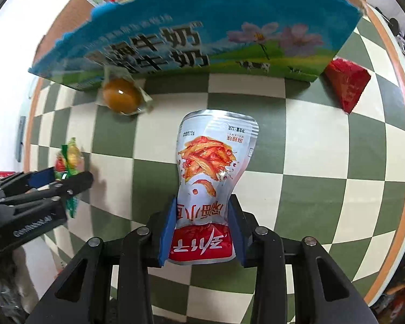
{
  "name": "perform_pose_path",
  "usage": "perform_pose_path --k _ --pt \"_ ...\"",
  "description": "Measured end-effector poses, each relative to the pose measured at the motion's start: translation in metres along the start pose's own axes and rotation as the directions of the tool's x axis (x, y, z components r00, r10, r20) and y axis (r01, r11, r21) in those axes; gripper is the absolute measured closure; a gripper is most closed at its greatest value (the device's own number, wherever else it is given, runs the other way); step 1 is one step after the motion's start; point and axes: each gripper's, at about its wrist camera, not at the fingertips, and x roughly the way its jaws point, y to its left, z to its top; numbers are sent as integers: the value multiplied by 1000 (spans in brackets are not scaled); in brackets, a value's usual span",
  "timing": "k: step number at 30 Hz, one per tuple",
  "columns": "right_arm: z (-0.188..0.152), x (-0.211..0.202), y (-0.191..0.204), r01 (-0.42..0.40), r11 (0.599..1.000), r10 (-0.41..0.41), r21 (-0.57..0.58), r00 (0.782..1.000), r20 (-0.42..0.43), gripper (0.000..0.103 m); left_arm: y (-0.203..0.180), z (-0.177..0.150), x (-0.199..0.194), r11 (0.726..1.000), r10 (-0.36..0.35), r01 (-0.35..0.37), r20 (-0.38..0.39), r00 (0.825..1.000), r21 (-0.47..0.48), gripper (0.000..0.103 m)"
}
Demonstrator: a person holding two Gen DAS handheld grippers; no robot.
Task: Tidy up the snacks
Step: 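Drop the candy bag into the box with left tool while right tool drops the spicy pouch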
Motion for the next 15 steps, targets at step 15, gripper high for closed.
perform_pose_path --k 15 --pt "-13 -119 3 -128 991 130 -29 985 114 64 -8 7 -89 994 -103 98 122 987 44 48"
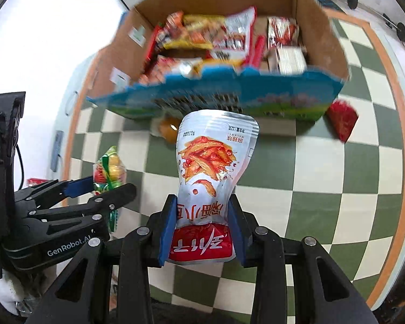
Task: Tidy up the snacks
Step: 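Drop the candy bag into the box with left tool while right tool drops the spicy pouch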
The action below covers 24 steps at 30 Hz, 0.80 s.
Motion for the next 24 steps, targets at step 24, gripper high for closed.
perform_pose_path --k 24 --pt "146 -34 -12 -57 996 44 72 985 166 64 -38 158 10 995 -100 101 -15 995 22 48"
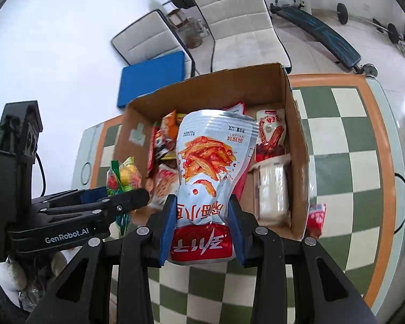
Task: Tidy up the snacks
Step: 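Drop the candy bag into the box with left tool while right tool drops the spicy pouch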
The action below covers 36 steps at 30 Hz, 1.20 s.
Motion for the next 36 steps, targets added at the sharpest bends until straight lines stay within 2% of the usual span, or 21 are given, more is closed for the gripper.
perform_pose_path --k 4,8,9,10,11,12,15,19,23,26,28,31,34,36 --pt "16 27 -6 19 1000 -19 8 999 -33 63 4 10 25 1000 6 -8 -79 997 -26 44" --pt "23 58 -11 55 998 -54 6 993 -104 52 8 15 45 999 28 -33 -137 990 -36 38" --pt "23 65 -12 68 998 -67 7 989 -128 49 9 15 47 999 27 -33 -140 990 -36 32" --pt "23 70 -13 74 997 -72 5 988 -138 40 11 15 48 998 35 -40 -141 989 -38 30" --pt "23 73 -14 80 997 -79 3 986 -145 26 13 16 49 998 39 -45 -138 990 -43 21" --pt "22 74 -14 96 995 -94 4 985 -146 23 15 16 48 998 36 -43 -135 990 -48 16" --pt "21 75 -16 108 994 -106 8 984 -146 22 21 17 45 997 13 -22 -130 991 -69 16" --pt "19 76 -22 115 993 -110 20 982 -151 22 26 15 32 997 21 -29 -110 994 -70 16" --pt "16 69 -24 127 991 -122 29 982 -142 21 24 11 17 998 34 -38 -67 997 -60 15" --pt "12 58 -25 120 992 -115 37 986 -119 19 19 0 -12 995 88 -86 43 995 -49 15" --pt "8 47 -28 107 993 -101 56 990 -93 19 16 -13 -29 990 131 -124 120 984 -66 15" --pt "-4 23 -34 97 992 -94 78 995 -41 19 14 -44 -53 975 208 -185 216 954 -121 15" --pt "-23 0 -45 114 989 -115 97 993 5 18 17 -79 -53 959 262 -225 233 936 -173 15" --pt "-41 -11 -56 144 983 -148 111 989 31 19 22 -96 -43 950 284 -242 222 933 -198 15"
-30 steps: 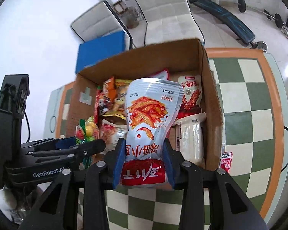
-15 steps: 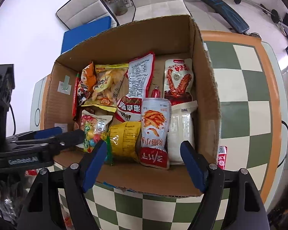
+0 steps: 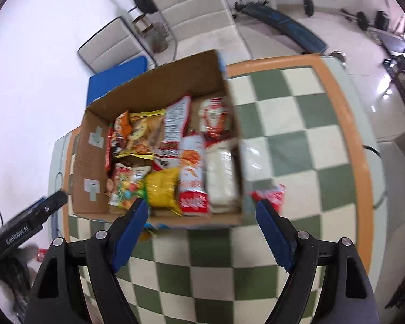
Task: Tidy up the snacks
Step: 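Drop the candy bag into the box with left tool while right tool drops the spicy pouch, then grasp the wrapped egg with left tool while right tool grasps the red triangle packet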
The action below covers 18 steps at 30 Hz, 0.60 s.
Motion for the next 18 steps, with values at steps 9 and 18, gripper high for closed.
perform_pose_path --k 9,18 --pt "-38 45 -60 157 987 -159 -31 985 -62 19 -4 -43 76 999 40 -38 -132 990 21 15" --pt "-26 113 -62 232 929 -265 -289 961 -79 19 -26 -47 110 995 77 -67 -149 986 69 15"
